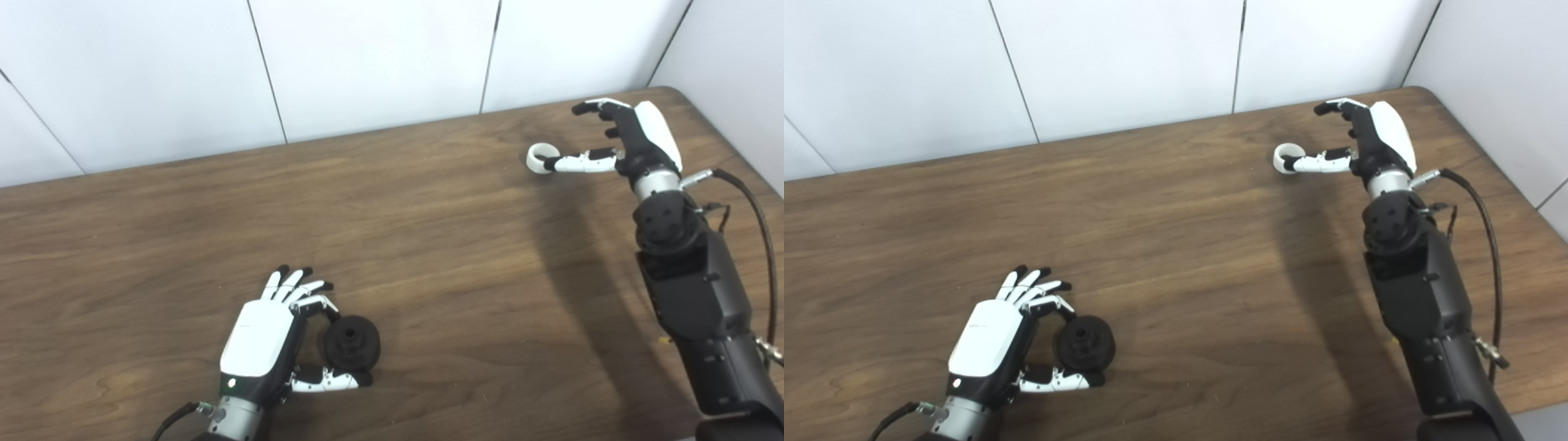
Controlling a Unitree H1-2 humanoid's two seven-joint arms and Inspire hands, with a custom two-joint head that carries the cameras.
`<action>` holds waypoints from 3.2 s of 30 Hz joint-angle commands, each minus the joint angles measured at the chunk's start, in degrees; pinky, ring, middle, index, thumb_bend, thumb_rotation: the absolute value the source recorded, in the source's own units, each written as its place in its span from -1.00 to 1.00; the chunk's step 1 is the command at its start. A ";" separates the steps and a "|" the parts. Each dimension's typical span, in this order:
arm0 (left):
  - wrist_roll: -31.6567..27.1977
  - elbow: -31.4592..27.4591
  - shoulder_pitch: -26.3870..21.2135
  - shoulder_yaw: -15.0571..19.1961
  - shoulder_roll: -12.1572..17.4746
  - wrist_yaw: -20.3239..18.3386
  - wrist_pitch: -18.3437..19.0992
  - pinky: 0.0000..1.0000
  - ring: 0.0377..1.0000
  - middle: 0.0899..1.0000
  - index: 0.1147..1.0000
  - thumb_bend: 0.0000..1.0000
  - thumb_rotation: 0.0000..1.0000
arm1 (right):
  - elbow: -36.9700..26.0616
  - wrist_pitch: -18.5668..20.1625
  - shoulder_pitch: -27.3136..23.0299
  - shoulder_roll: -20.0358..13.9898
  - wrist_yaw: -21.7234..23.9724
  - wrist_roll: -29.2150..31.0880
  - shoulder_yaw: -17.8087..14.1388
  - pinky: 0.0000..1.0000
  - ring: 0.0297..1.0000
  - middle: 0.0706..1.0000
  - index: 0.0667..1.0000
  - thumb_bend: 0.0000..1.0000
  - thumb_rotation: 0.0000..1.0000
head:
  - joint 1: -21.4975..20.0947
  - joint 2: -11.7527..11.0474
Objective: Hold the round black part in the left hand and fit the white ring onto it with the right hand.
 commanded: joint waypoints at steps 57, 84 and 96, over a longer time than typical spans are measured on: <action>1.08 0.37 1.30 -0.01 -0.04 -2.51 1.94 1.00 0.85 0.57 -0.16 0.05 -0.88 | 20.47 -0.79 -16.70 -8.57 9.81 -12.72 15.53 1.00 1.00 0.94 0.29 0.68 -0.49 | 0.31 -0.47; 1.06 0.15 1.48 -0.05 0.15 -2.60 1.84 1.00 0.86 0.57 -0.17 0.05 -0.88 | 20.55 -0.33 -16.85 -8.39 9.33 -12.52 16.80 1.00 1.00 0.87 0.18 0.62 -0.58 | 0.21 -0.23; 1.12 0.17 1.43 -0.13 0.12 -2.25 1.70 1.00 0.85 0.57 -0.17 0.05 -0.88 | 21.12 -1.53 -16.68 -9.29 8.91 -12.64 18.44 1.00 1.00 0.74 -0.10 0.05 -0.72 | 0.22 -0.23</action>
